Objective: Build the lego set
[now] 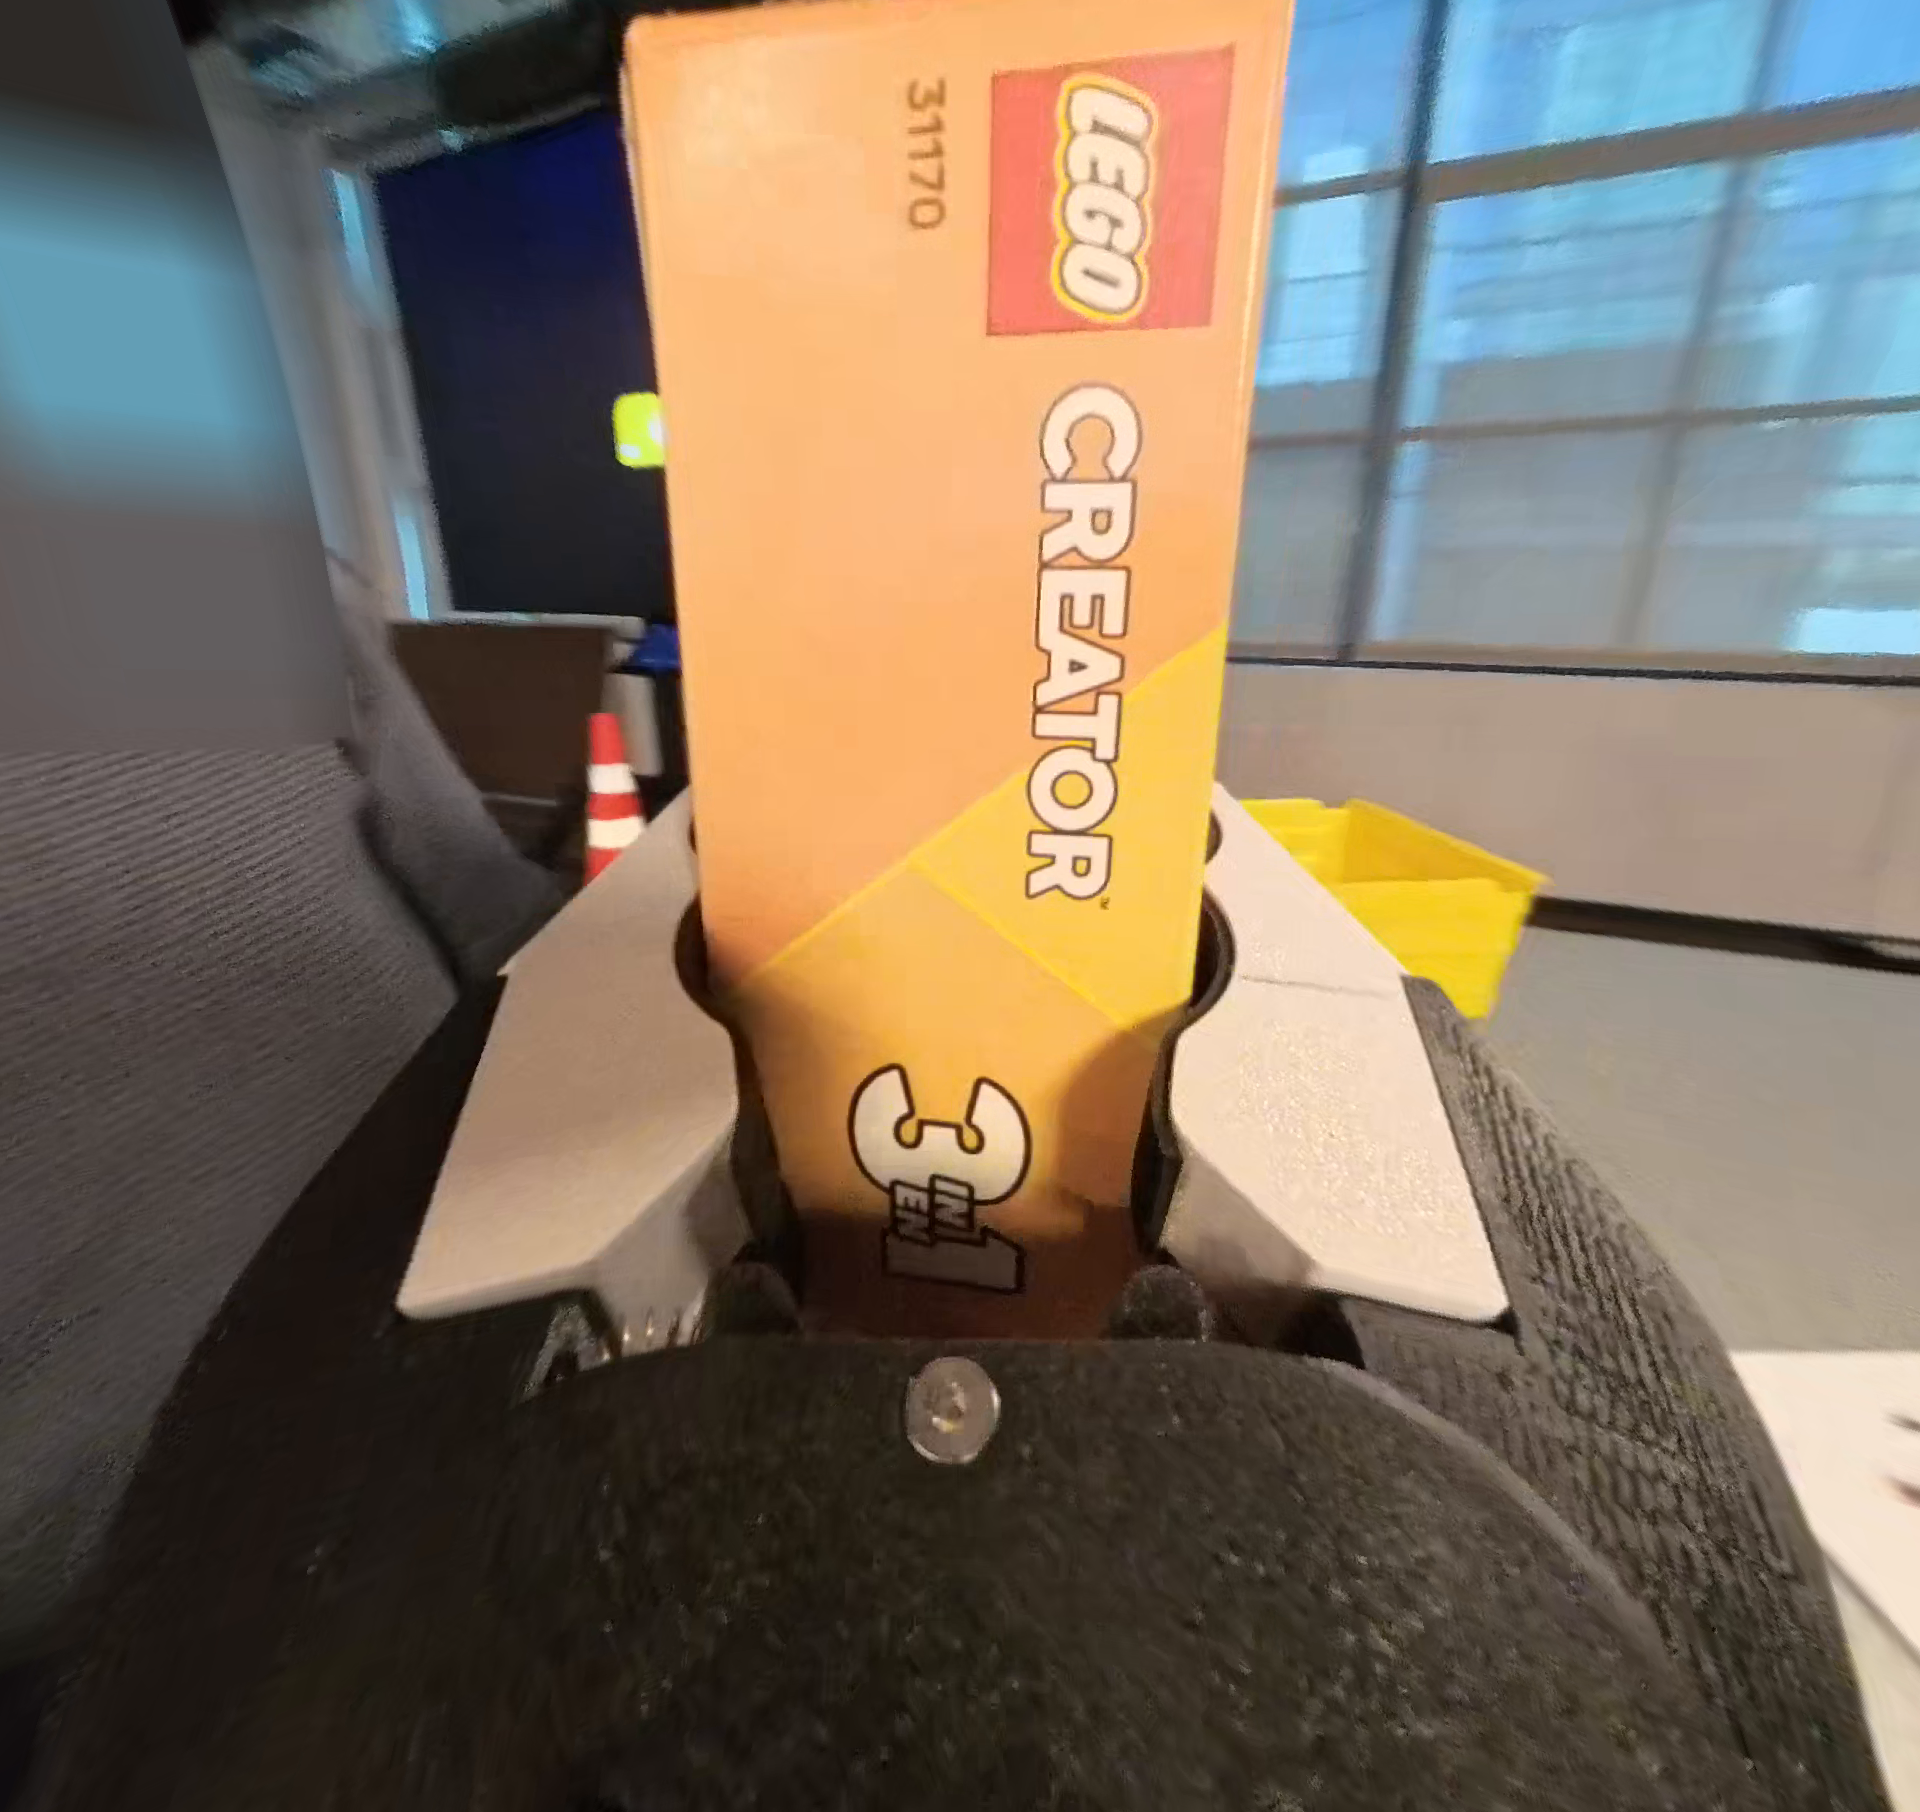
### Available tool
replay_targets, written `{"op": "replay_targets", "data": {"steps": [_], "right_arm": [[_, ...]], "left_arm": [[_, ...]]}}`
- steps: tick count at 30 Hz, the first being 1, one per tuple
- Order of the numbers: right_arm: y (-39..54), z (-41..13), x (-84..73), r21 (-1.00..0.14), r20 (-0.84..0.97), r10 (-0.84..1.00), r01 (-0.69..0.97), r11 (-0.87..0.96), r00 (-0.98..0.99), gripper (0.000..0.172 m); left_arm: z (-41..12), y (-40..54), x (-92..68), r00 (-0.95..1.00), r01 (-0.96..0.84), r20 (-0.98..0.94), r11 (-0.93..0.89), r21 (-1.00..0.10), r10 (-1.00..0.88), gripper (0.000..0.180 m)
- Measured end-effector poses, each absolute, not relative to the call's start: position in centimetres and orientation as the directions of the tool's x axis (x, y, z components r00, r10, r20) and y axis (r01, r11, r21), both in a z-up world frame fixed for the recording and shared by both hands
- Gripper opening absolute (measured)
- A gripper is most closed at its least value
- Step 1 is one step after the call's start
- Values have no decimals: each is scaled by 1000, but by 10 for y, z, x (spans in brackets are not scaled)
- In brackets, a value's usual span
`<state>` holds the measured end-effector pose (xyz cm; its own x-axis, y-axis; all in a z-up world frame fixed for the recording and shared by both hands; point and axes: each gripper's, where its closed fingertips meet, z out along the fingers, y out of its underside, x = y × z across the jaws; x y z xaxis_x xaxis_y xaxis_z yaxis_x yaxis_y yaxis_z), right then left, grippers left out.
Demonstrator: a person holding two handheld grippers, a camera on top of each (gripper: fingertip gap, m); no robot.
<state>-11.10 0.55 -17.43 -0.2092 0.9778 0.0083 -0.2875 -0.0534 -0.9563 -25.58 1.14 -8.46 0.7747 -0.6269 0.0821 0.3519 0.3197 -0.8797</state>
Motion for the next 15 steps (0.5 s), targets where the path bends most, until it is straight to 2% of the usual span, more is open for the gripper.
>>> {"op": "replay_targets", "data": {"steps": [1, 3, 5, 9, 14, 15], "right_arm": [[7, -180, -111, -951, -4, 973, -300, -75, -230, 85], [14, -192, -109, -946, 16, 976, -321, -56, -217, 85], [21, -208, -108, -959, 2, 981, -277, -54, -196, 85], [24, -216, -102, -959, -18, 978, -275, -75, -207, 85], [26, -215, -97, -973, -9, 984, -227, -51, -179, 86], [26, -207, -93, -966, -11, 984, -251, -56, -177, 93]], "left_arm": [[-90, 12, -251, 749, 366, 116, 262, -893, -653, 80], [-93, 10, -246, 763, 375, 126, 274, -886, -634, 69], [-102, 8, -235, 808, 273, 36, 319, -908, -588, 59], [-127, 19, -219, 843, 61, -110, 295, -953, -527, 53], [-130, 16, -209, 808, 35, -139, 281, -959, -573, 52], [-130, 13, -205, 798, 6, -175, 297, -955, -577, 52]]}}
